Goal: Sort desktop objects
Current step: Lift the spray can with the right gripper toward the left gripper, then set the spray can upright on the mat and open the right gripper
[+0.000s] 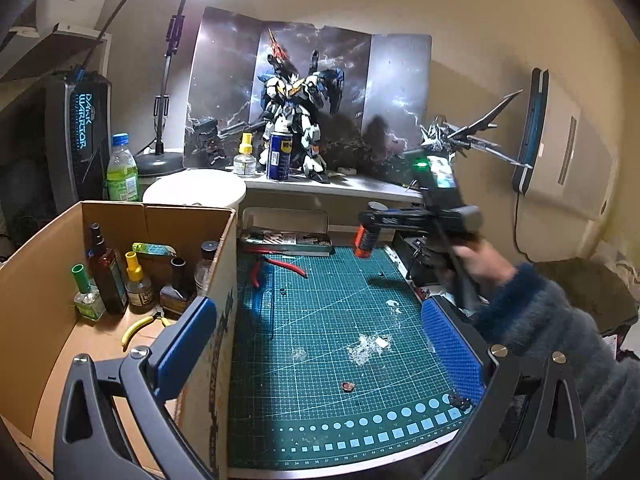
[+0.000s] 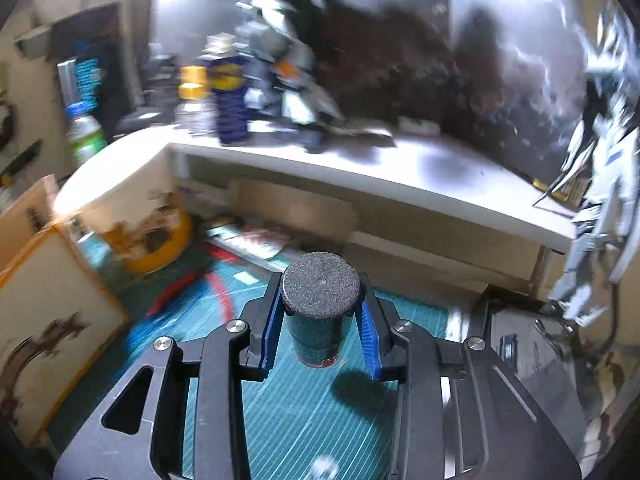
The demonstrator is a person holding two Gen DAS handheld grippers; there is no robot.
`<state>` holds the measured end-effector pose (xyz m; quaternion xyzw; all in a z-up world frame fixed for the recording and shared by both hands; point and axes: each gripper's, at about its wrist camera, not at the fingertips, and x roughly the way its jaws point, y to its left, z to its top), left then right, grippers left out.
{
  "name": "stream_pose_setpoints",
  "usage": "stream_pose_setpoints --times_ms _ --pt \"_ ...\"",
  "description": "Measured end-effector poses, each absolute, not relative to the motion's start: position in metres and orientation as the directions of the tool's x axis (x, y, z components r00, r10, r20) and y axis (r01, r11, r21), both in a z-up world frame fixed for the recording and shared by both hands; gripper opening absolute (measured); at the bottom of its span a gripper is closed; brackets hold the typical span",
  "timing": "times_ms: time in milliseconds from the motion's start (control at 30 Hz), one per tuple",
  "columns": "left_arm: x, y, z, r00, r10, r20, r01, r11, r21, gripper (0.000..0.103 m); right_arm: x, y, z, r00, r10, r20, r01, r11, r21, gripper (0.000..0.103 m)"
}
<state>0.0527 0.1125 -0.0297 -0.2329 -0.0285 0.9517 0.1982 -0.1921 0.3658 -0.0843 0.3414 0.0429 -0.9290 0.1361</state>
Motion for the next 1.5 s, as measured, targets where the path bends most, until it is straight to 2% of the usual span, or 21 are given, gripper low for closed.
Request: stream_pose_setpoints --times_ms 200,300,367,567,700,900,933,1000,1033,1167,1233,1367,1500 --pt "0.073 0.106 -0.032 -0.802 0.415 -0.429 -0.392 -0.908 -0.147 0.103 -0.092 0.335 -0.057 -0.698 -0.395 -0.597 0.494 -0.869 -0.003 0.032" --pt "0.092 0.109 -0.039 -0.780 0.448 -0.438 -0.437 -0.890 -0.132 0.103 -0.041 0.308 -0.059 -0.630 -0.465 -0.622 0.637 -0.768 -0.072 0.032" --pt "0.105 0.112 -0.045 -0.768 0.456 -0.449 -0.458 -0.882 -0.112 0.103 -0.021 0.294 -0.069 -0.569 -0.511 -0.644 0.706 -0.706 -0.064 0.032" --pt "0.125 0.110 -0.061 -0.768 0.457 -0.449 -0.476 -0.876 -0.077 0.103 -0.002 0.272 -0.107 -0.456 -0.557 -0.694 0.766 -0.643 0.013 0.032" --pt "0.129 0.111 -0.061 -0.773 0.471 -0.424 -0.486 -0.870 -0.081 0.103 0.005 0.268 -0.123 -0.429 -0.588 -0.686 0.788 -0.614 0.034 0.032" --pt "0.133 0.117 -0.063 -0.812 0.446 -0.376 -0.467 -0.884 -0.039 0.103 0.015 0.273 -0.126 -0.428 -0.609 -0.668 0.802 -0.596 0.029 0.034" --pt "0.135 0.118 -0.061 -0.824 0.439 -0.359 -0.461 -0.887 -0.026 0.103 0.015 0.274 -0.125 -0.434 -0.609 -0.664 0.802 -0.597 0.024 0.038" --pt "0.146 0.123 -0.056 -0.850 0.423 -0.313 -0.453 -0.891 0.027 0.103 0.019 0.279 -0.120 -0.468 -0.611 -0.639 0.792 -0.610 0.003 0.067" --pt "0.152 0.127 -0.052 -0.863 0.418 -0.283 -0.451 -0.891 0.058 0.103 0.021 0.283 -0.116 -0.486 -0.617 -0.619 0.787 -0.617 -0.003 0.071" --pt "0.172 0.139 -0.042 -0.854 0.488 -0.181 -0.506 -0.859 0.071 0.103 0.026 0.307 -0.101 -0.555 -0.612 -0.563 0.742 -0.670 -0.002 0.072" --pt "0.172 0.148 -0.049 -0.844 0.511 -0.165 -0.525 -0.849 0.055 0.103 0.031 0.324 -0.095 -0.602 -0.597 -0.529 0.704 -0.710 0.000 0.073" --pt "0.147 0.159 -0.082 -0.857 0.477 -0.195 -0.480 -0.876 -0.035 0.103 0.050 0.361 -0.093 -0.684 -0.561 -0.466 0.616 -0.787 0.044 0.073" --pt "0.101 0.169 -0.123 -0.872 0.391 -0.294 -0.385 -0.919 -0.083 0.103 0.067 0.390 -0.102 -0.751 -0.462 -0.472 0.502 -0.864 0.048 0.073"
